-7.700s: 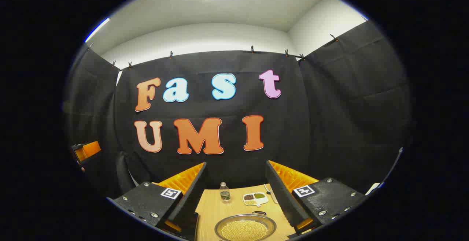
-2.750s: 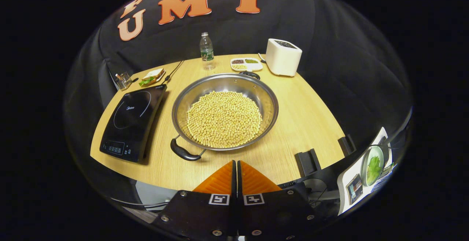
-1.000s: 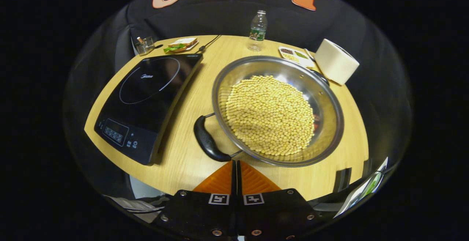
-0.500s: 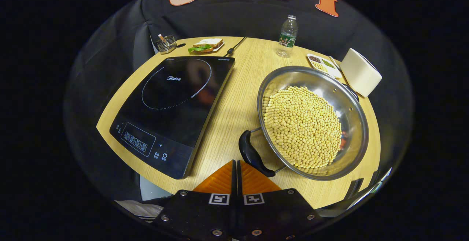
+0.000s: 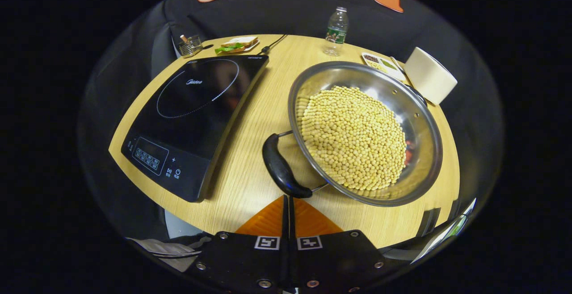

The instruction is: First push the handle of the pot to place it horizontally, then grasp the pot with both hands and set it on the induction cooktop.

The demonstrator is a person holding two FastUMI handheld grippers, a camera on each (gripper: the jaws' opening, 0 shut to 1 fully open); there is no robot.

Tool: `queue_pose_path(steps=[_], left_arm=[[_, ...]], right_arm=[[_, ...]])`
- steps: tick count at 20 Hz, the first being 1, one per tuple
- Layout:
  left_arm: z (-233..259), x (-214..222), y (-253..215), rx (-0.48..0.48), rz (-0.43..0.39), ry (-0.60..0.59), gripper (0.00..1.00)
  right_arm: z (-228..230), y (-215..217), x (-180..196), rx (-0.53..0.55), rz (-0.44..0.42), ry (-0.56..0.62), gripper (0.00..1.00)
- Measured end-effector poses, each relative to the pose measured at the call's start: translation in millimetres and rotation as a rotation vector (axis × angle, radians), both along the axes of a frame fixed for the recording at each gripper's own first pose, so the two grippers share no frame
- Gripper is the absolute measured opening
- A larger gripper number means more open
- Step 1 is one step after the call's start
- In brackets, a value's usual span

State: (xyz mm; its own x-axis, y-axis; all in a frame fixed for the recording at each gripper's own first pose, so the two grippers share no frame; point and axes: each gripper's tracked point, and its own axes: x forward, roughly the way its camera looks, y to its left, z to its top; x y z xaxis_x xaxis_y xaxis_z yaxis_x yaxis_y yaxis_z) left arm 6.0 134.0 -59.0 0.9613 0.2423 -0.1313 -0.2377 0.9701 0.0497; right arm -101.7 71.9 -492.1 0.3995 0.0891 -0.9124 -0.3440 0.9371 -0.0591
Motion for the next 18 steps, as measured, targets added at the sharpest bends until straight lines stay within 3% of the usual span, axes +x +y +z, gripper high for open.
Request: queue_pose_path(steps=[7, 18], left_arm=[[2, 7, -18, 0.018, -0.04, -0.004, 0.98], [4, 0, 7, 0.024, 0.012, -0.012, 0.98]], right_arm=[[4, 17, 11, 0.028, 0.021, -0.011, 0.0], [6, 50, 37, 0.075, 0.054, -0.014, 0.0]])
